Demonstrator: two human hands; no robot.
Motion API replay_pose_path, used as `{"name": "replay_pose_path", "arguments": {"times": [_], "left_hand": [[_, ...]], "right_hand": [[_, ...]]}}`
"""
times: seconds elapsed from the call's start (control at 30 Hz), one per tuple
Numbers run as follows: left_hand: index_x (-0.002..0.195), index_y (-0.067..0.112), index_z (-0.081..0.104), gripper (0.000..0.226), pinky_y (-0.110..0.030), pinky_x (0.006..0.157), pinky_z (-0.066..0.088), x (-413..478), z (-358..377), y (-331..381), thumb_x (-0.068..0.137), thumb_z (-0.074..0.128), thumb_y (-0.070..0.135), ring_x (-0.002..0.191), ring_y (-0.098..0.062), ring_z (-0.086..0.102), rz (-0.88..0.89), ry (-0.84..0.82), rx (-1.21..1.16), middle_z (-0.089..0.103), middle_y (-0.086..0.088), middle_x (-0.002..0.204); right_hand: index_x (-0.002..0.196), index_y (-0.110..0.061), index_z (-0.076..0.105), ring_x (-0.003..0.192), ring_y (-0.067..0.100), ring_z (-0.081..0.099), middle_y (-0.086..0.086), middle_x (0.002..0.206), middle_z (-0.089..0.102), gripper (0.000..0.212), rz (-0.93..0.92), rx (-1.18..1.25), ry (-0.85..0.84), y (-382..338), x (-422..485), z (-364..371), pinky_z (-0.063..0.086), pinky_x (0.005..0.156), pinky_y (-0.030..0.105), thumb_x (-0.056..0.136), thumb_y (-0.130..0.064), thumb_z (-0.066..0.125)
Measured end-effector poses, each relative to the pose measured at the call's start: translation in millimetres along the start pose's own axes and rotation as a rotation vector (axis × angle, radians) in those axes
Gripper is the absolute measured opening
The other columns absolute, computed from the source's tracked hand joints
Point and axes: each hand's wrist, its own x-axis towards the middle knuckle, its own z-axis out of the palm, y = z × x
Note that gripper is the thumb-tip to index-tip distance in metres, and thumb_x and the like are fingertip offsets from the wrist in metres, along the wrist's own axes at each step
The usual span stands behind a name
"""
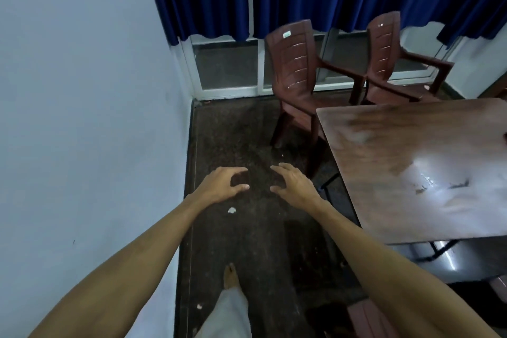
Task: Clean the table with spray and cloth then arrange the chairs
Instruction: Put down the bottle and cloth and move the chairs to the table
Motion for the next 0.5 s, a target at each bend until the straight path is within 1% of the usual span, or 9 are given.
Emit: {"name": "replay_pose_path", "arguments": {"times": [0.1,0.2,0.33,0.5], "left_hand": [[0.148,0.028,0.050,0.062,-0.049,0.114,0.043,72,-38,-32,0.093,0.068,0.049,0.139,-0.022,0.051,0.026,-0.054,0.015,0.053,0.000,0.152],[0.149,0.027,0.050,0.063,-0.046,0.113,0.045,143,-84,-58,0.093,0.068,0.048,0.138,-0.020,0.052,0.084,-0.101,0.038,0.054,-0.001,0.151],[0.148,0.028,0.050,0.062,-0.045,0.111,0.046,237,-140,-80,0.093,0.069,0.047,0.136,-0.020,0.054,0.141,-0.111,0.040,0.056,-0.001,0.149],[0.149,0.028,0.050,0.059,-0.042,0.112,0.044,364,-186,-101,0.094,0.069,0.043,0.135,-0.020,0.053,0.236,-0.143,0.072,0.057,-0.001,0.148]], "right_hand": [[0.151,-0.025,0.037,0.143,0.025,0.035,0.003,0.159,0.031,0.067,0.060,0.021,0.000,-13,78,-9,0.036,0.112,0.044,0.092,-0.038,0.066],[0.151,-0.025,0.039,0.141,0.026,0.037,0.003,0.158,0.032,0.066,0.076,0.048,0.023,-24,152,-30,0.037,0.110,0.043,0.092,-0.038,0.066],[0.150,-0.027,0.039,0.138,0.024,0.041,0.001,0.158,0.033,0.066,0.122,0.075,0.064,-34,242,-53,0.040,0.105,0.040,0.092,-0.040,0.066],[0.148,-0.024,0.041,0.138,0.024,0.041,0.002,0.153,0.039,0.063,0.181,0.074,0.124,-25,359,-72,0.042,0.103,0.042,0.092,-0.037,0.067]]}}
